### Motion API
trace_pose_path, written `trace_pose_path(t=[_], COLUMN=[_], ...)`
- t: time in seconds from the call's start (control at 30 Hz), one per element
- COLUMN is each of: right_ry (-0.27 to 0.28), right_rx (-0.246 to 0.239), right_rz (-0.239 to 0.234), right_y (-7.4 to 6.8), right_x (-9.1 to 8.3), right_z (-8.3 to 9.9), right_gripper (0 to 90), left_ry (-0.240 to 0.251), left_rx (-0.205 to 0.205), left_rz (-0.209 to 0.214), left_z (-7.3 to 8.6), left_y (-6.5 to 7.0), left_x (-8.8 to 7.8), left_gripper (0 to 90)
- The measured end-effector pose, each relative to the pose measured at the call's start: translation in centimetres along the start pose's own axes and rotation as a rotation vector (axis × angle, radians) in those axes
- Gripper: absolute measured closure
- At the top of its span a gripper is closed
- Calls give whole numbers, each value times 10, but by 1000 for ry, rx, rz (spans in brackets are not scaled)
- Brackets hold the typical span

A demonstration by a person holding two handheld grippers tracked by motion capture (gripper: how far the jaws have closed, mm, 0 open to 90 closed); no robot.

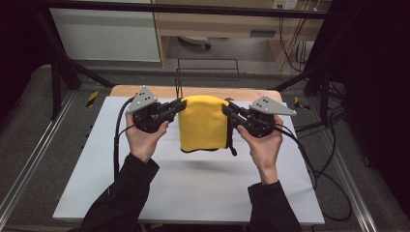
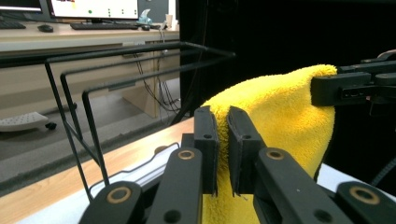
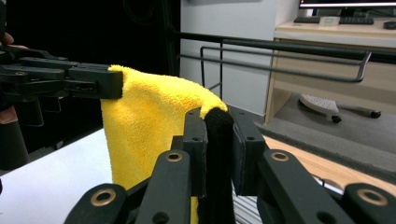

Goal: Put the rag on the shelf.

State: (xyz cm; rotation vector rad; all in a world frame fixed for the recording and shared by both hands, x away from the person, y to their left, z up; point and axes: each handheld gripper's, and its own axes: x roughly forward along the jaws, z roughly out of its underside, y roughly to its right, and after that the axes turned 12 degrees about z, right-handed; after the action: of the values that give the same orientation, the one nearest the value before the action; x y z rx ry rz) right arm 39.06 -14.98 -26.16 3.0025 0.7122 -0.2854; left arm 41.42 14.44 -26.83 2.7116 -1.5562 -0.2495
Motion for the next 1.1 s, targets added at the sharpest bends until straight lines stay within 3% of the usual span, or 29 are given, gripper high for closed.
trace_pose_path(t=[1.1], right_ry=[127], right_rx=[-8], right_rz=[41], right_y=[8], right_x=[6], right_z=[-57], right_gripper=[788], left_ry=[154], left_rx=[52], left_rz=[-41], left_z=[-57], left_y=[-10], left_x=[9], left_gripper=[834])
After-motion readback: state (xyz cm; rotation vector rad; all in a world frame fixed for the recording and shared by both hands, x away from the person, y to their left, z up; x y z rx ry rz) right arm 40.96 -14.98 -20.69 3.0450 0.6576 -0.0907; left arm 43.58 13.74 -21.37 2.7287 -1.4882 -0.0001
